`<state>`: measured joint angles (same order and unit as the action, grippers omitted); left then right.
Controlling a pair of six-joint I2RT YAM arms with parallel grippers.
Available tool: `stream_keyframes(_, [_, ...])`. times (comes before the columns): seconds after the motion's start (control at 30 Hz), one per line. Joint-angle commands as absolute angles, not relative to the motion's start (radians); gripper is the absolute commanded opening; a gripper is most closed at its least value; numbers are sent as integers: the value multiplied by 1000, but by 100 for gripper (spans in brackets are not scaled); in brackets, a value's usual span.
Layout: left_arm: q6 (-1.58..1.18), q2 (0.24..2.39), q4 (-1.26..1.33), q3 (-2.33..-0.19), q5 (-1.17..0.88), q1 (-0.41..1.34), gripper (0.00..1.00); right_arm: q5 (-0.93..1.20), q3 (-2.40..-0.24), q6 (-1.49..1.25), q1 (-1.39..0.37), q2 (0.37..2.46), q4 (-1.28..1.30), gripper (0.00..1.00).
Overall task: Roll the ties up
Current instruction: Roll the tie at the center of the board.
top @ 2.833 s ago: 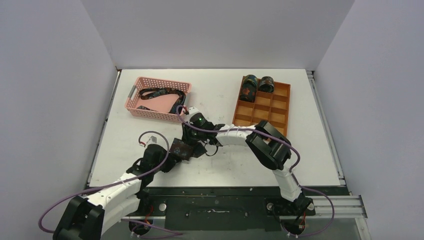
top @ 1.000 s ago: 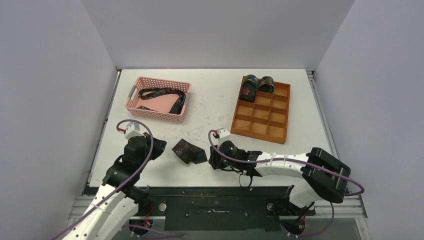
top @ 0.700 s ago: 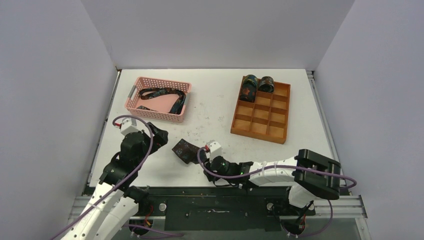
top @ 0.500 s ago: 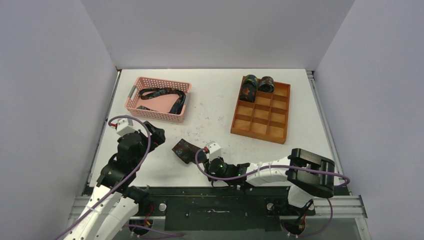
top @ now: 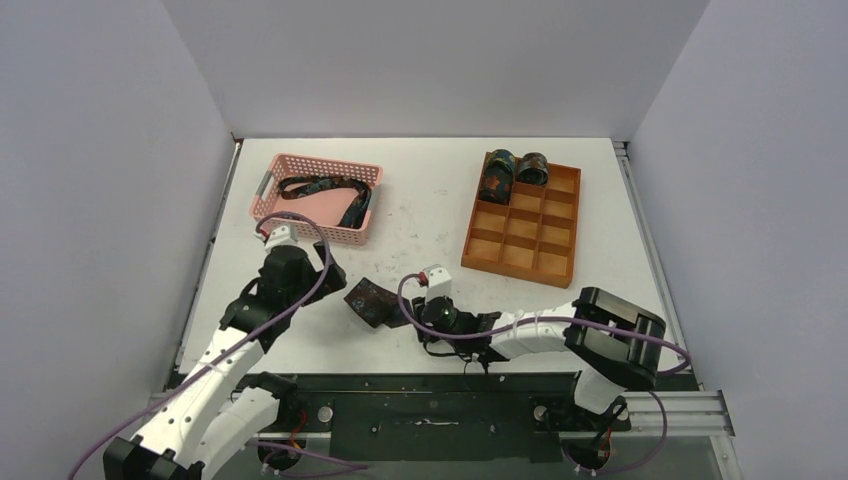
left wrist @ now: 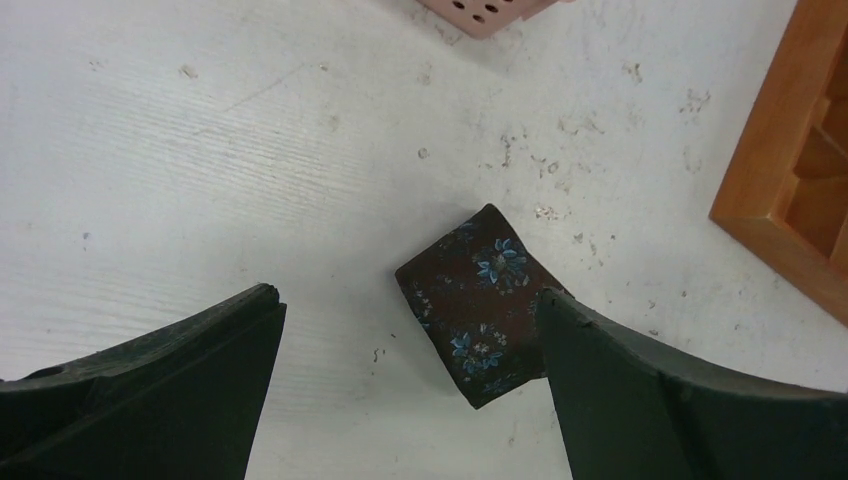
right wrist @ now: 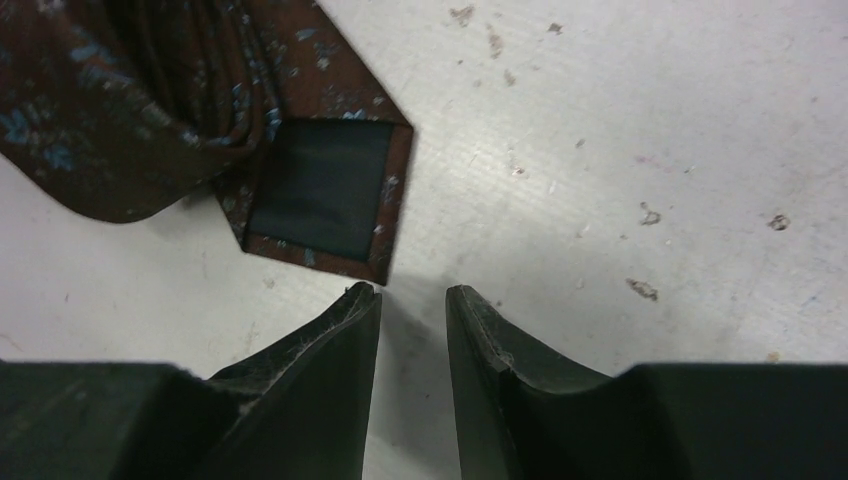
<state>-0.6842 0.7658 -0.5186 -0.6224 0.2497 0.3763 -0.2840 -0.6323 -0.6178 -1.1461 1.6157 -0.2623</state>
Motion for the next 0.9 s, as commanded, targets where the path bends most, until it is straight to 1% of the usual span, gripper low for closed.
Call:
stream_keyframes(0.0, [-657,851,-436,-696,123,344,97,-214,-618,-615,-1083,1635,-258,33])
stream_keyframes(0.1, [-665,896,-418,-711,95,325,97,-185,-637,-604,-1045,1647,-252,33])
stream_keyframes(0.17, [-671,914,-424,-725,87,311,97,-211,-635,-591,-1040,1606,-249,33])
stream_keyframes(0.27, [-671,914,-440,-733,78,289,97,-215,-621,-530,-1081,1529,-280,34])
stream_keyframes(0.33, [-670,900,-436,-724,70,278,97,-250,-639,-488,-1136,1520,-256,35])
stream_keyframes(0.53, [-687,851,-419,-667,44,255,97,-242,-657,-463,-1218,1563,-271,35])
stream_keyframes(0.63, [-693,842,-416,-644,26,247,97,-238,-677,-471,-1227,1621,-289,34])
stream_keyframes(0.87, [-687,837,-429,-638,10,238,97,-340,-706,-506,-1214,1722,-318,32])
